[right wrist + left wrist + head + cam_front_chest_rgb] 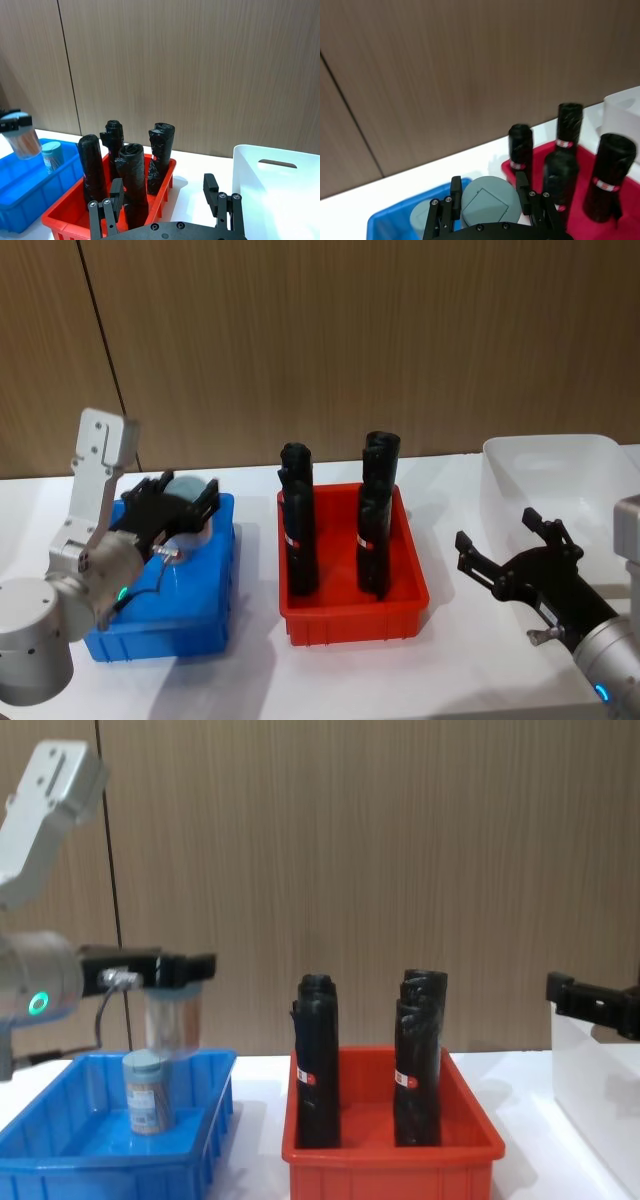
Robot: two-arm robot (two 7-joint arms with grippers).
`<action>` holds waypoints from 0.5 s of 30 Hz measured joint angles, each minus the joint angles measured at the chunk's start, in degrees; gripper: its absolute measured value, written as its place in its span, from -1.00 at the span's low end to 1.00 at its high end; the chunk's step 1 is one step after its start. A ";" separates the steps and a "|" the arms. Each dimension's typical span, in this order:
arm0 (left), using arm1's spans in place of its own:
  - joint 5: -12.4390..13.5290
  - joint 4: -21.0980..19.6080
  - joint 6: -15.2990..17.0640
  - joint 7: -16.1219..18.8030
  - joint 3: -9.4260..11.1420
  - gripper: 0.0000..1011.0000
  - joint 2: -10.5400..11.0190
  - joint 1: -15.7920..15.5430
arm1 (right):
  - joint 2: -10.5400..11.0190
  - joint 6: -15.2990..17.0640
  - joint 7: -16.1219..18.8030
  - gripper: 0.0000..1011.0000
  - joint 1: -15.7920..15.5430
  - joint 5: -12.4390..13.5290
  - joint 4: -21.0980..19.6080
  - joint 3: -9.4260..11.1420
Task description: Pick the cotton swabs from the blue box and place them into the white box.
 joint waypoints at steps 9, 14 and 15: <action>-1.65 -4.26 -1.78 -4.18 0.44 0.30 -0.36 0.18 | 0.00 0.00 0.00 0.98 0.00 0.00 0.00 0.00; -3.62 -5.48 -2.84 -6.49 0.74 0.30 -0.86 0.19 | 0.00 0.00 0.00 0.98 0.00 0.00 0.00 0.00; -4.39 -5.77 -3.18 -7.19 0.86 0.30 -1.06 0.17 | 0.00 0.00 0.00 0.98 0.00 0.00 0.00 0.00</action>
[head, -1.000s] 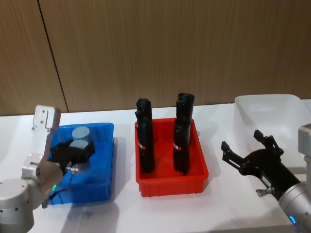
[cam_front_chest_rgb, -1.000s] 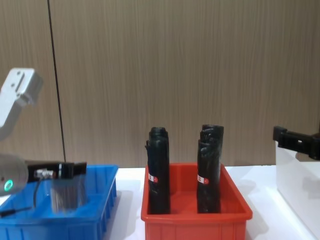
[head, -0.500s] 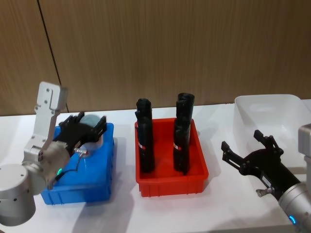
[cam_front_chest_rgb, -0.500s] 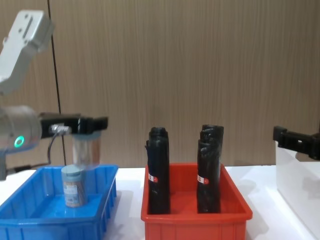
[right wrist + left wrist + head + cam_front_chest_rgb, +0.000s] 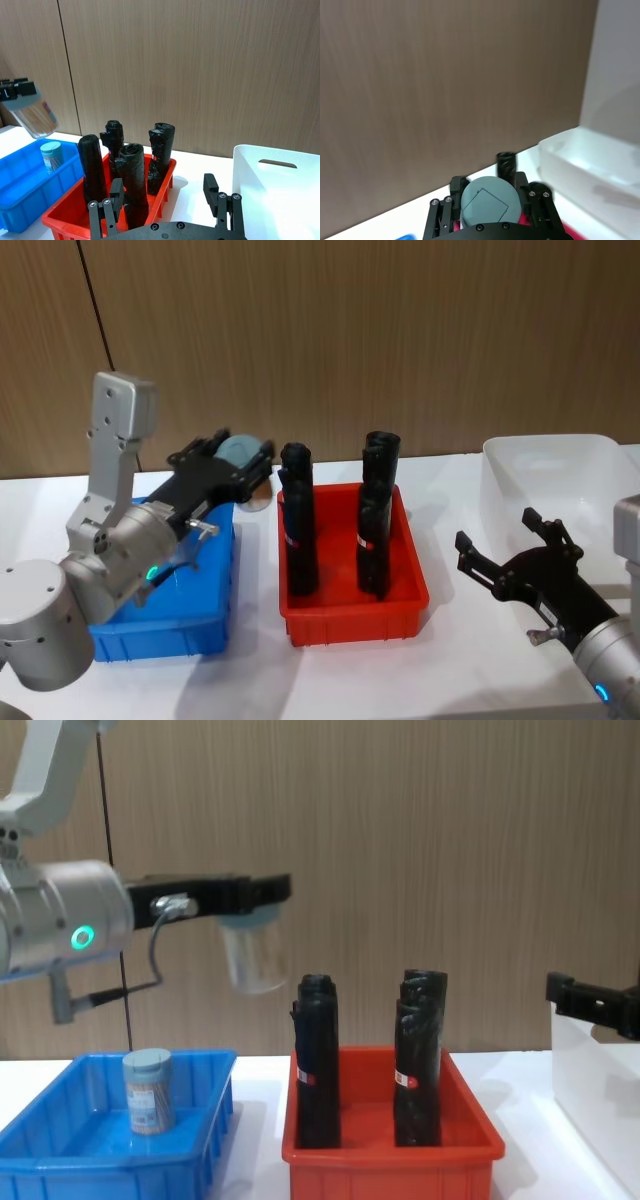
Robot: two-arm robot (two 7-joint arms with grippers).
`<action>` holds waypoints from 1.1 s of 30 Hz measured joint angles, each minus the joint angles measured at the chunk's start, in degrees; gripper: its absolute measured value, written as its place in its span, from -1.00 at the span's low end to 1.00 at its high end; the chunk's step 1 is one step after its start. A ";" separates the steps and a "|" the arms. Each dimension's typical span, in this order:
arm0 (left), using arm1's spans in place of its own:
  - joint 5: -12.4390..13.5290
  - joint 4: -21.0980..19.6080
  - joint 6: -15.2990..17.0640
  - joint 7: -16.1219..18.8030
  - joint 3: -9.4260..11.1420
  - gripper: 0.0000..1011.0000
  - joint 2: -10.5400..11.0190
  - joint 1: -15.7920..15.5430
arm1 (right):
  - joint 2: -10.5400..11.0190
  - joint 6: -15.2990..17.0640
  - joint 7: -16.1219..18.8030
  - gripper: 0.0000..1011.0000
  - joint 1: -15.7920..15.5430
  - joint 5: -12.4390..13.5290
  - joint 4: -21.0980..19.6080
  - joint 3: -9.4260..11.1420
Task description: Pick the cotton swabs from the blue box and place them into the white box.
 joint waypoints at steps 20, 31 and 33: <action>-4.82 -0.70 0.99 -6.52 1.51 0.30 -3.09 -2.76 | 0.00 0.00 0.00 0.98 0.00 0.00 0.00 0.00; -4.68 0.94 4.67 -8.95 2.13 0.30 -4.71 -5.67 | 0.00 0.00 0.00 0.98 0.00 0.00 0.00 0.00; -4.57 1.41 5.36 -9.49 2.28 0.30 -5.12 -6.44 | 0.00 0.00 0.00 0.98 0.00 0.00 0.00 0.00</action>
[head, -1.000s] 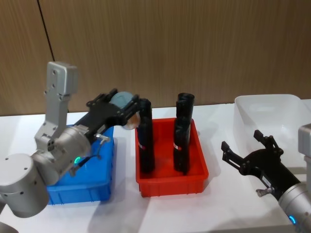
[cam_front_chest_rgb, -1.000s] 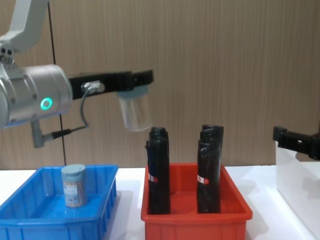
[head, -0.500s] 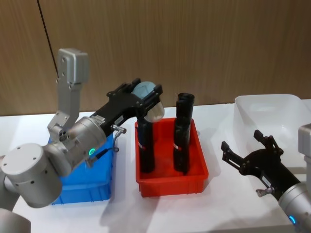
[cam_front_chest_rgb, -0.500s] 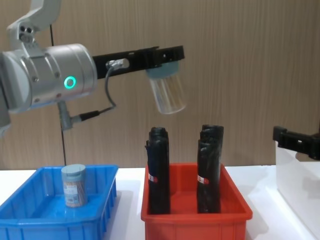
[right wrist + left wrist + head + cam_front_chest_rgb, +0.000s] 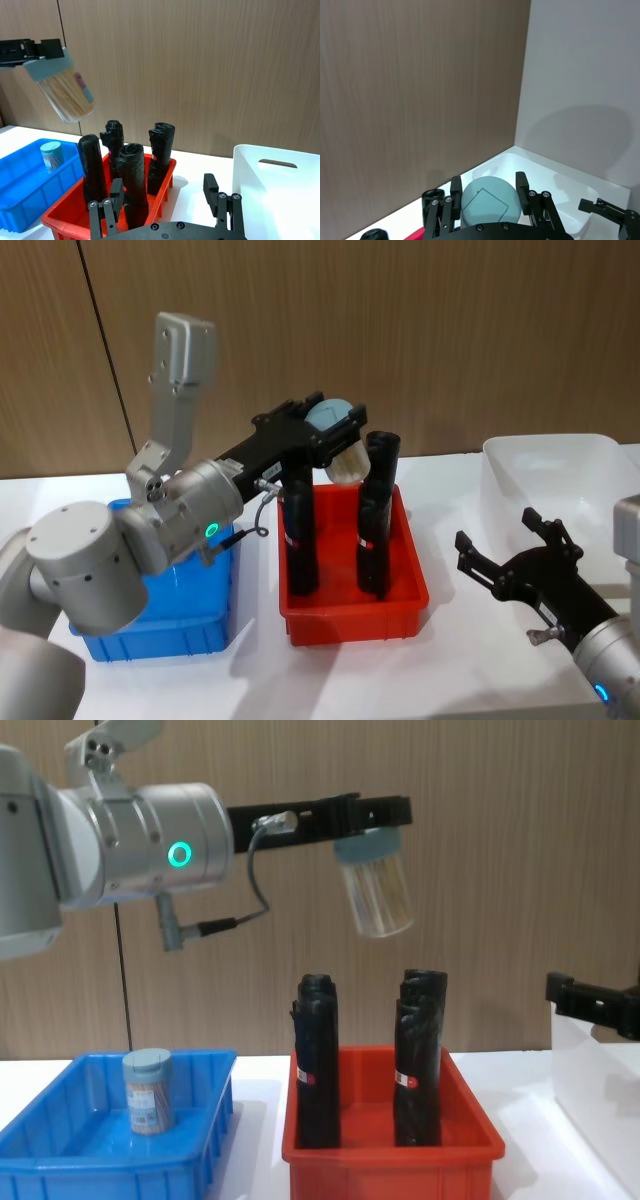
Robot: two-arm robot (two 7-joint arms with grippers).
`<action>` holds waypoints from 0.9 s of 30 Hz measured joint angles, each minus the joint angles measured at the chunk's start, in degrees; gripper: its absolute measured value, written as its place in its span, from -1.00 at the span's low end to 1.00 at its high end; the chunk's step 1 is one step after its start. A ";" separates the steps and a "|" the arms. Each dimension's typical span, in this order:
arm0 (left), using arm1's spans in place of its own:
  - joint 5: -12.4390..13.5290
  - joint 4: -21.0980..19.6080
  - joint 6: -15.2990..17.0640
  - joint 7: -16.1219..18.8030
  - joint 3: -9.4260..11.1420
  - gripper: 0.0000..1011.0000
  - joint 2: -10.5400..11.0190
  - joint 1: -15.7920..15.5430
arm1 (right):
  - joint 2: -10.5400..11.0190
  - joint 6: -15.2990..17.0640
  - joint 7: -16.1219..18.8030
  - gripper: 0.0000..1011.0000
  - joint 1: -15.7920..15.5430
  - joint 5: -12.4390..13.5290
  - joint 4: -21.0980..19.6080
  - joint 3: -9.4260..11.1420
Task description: Pick the cotton swabs from the blue box and place them into the white box.
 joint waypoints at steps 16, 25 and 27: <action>0.10 2.49 3.08 -4.11 1.10 0.30 -2.50 -4.19 | 0.00 0.00 0.00 0.98 0.00 0.00 0.00 0.00; -0.14 2.87 4.03 -5.56 1.56 0.30 -3.24 -5.51 | 0.00 0.00 0.01 0.98 0.00 0.00 0.00 0.00; -0.17 2.91 4.19 -5.78 1.63 0.30 -3.35 -5.72 | 0.00 0.00 0.00 0.98 0.00 0.00 0.00 0.00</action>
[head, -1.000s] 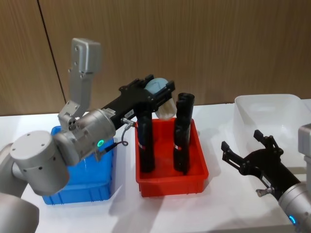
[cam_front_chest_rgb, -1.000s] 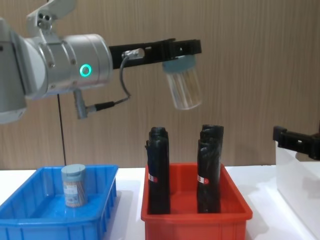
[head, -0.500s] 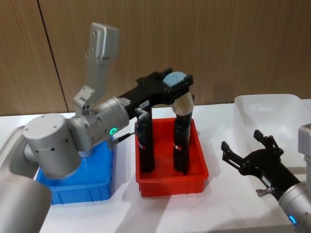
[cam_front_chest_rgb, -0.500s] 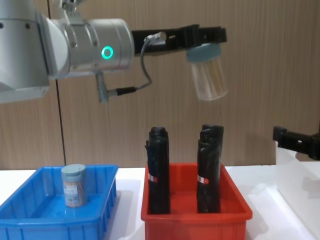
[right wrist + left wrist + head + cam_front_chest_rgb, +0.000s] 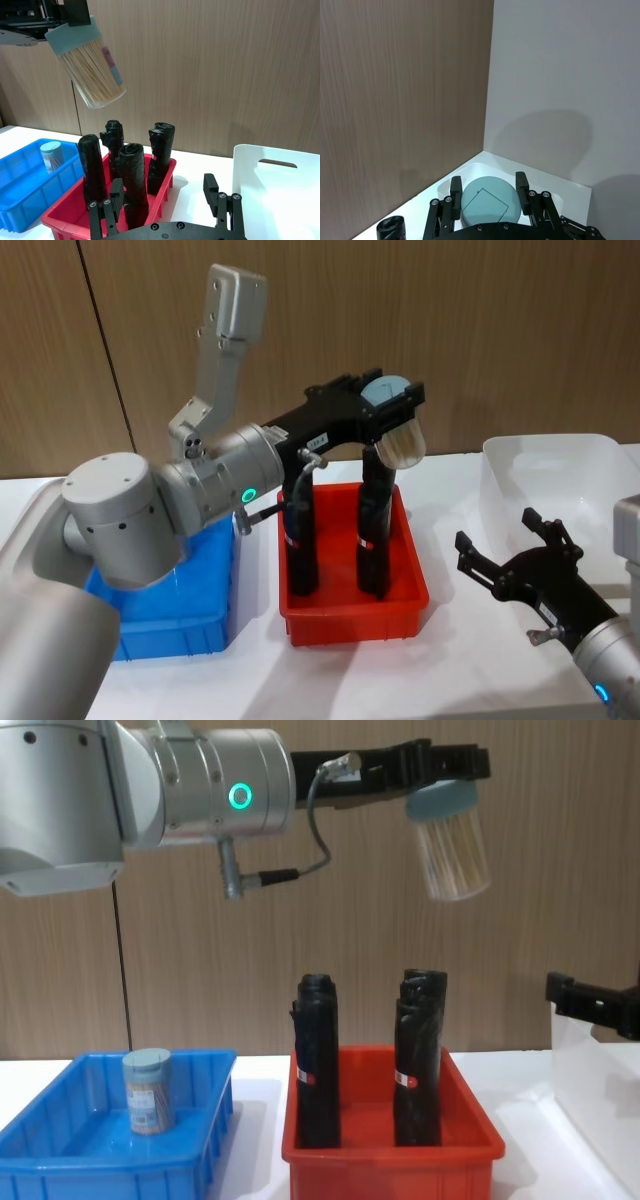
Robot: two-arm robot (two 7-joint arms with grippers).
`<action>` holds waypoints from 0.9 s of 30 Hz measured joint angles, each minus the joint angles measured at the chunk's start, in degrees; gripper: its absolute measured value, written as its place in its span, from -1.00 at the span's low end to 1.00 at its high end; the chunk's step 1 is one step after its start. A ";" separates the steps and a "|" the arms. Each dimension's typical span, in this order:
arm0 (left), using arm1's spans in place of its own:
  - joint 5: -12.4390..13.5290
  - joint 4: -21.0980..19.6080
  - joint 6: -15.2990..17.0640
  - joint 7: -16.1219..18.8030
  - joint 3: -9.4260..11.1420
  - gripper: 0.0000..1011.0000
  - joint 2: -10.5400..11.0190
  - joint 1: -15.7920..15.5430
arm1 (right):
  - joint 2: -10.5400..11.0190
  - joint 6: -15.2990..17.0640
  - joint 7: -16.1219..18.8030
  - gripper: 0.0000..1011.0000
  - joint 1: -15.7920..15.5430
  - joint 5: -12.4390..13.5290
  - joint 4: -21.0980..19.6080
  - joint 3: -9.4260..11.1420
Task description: Pick the cotton swabs from the blue box and place them into the white box.
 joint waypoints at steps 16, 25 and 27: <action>-0.12 0.18 0.49 -0.78 0.26 0.30 -0.37 -0.70 | 0.33 1.36 1.28 0.98 0.38 -0.80 -0.81 0.16; -0.15 0.22 0.58 -0.93 0.32 0.30 -0.42 -0.84 | 0.87 4.07 3.97 0.98 1.68 -2.55 -1.93 0.37; -0.15 0.22 0.59 -0.95 0.33 0.30 -0.43 -0.86 | 0.95 4.69 4.62 0.98 2.15 -2.98 -2.11 0.42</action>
